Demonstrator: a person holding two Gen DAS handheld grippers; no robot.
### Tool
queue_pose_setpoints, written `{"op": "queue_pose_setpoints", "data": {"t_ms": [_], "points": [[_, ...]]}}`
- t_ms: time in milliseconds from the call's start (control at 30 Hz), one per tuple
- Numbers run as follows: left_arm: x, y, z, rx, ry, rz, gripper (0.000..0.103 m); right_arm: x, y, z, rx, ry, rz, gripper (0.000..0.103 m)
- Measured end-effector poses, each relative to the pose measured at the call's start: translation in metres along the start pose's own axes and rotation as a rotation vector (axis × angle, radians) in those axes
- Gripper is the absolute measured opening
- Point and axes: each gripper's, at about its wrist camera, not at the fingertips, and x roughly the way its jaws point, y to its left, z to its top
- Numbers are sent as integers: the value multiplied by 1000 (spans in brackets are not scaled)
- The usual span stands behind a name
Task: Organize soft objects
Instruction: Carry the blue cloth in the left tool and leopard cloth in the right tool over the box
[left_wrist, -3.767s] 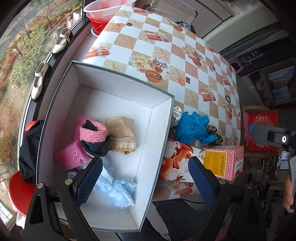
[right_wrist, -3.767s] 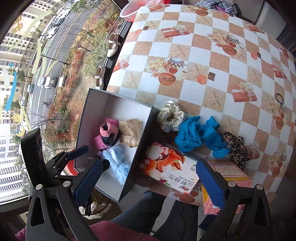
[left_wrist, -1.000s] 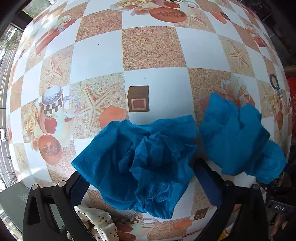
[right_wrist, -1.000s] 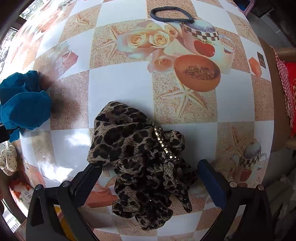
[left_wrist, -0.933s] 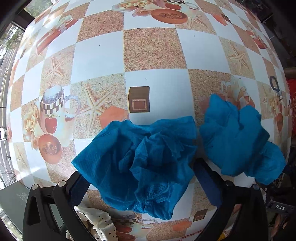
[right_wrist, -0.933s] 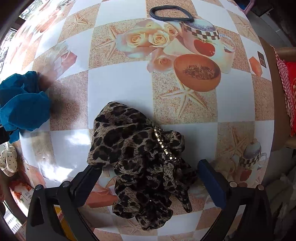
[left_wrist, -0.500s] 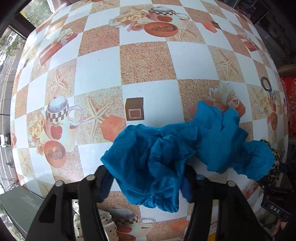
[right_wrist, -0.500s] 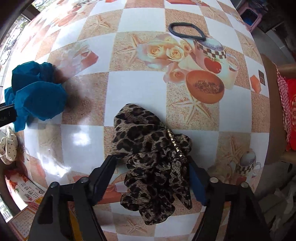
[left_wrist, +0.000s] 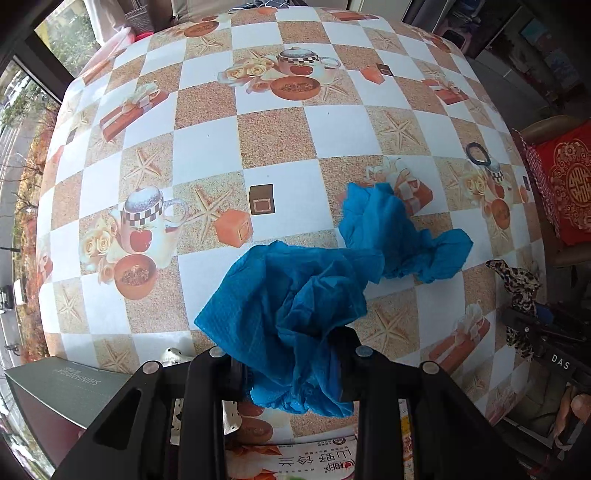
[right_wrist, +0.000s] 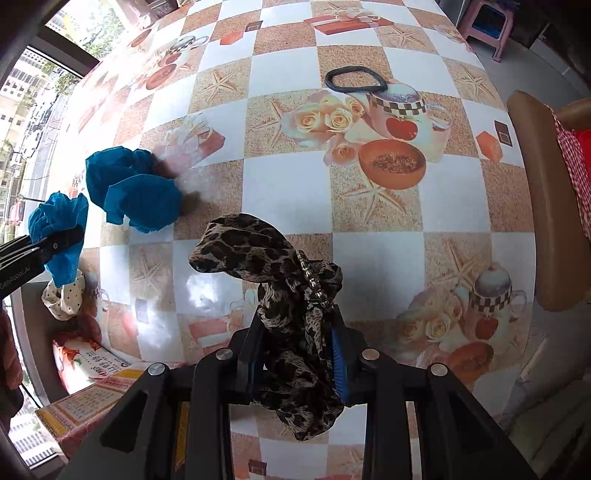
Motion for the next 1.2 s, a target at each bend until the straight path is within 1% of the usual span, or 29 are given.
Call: {"op": "queue_pose_setpoints", "data": {"t_ms": [100,233,367,400,500,633,800,933,1067,1200], "points": [[-13,1,-18,22,-18,-8,33,-11,2,-15,19,-1,17,32],[-27,-2,-44,40,-33,-14,33,-22,6,-46,30,1,31,32],[-34,-4,-63,44,-43,-28,33,-28,5,-76,46,6,39,32],[-38,-5,-68,47,-45,-34,33,-23,-2,-78,50,10,39,32],[-45,-8,-84,63,-57,-48,33,-28,4,-101,57,18,36,32],[-57,-7,-110,79,-68,-71,33,-30,12,-123,56,35,34,32],[-69,-1,-142,91,-74,-87,33,-24,36,-160,48,62,40,32],[-79,8,-163,94,-84,-98,34,-23,56,-184,25,82,54,32],[-85,17,-179,82,-91,-109,34,-24,79,-200,-22,91,69,32],[-90,26,-192,63,-97,-125,34,-26,101,-207,-71,90,83,32]]}}
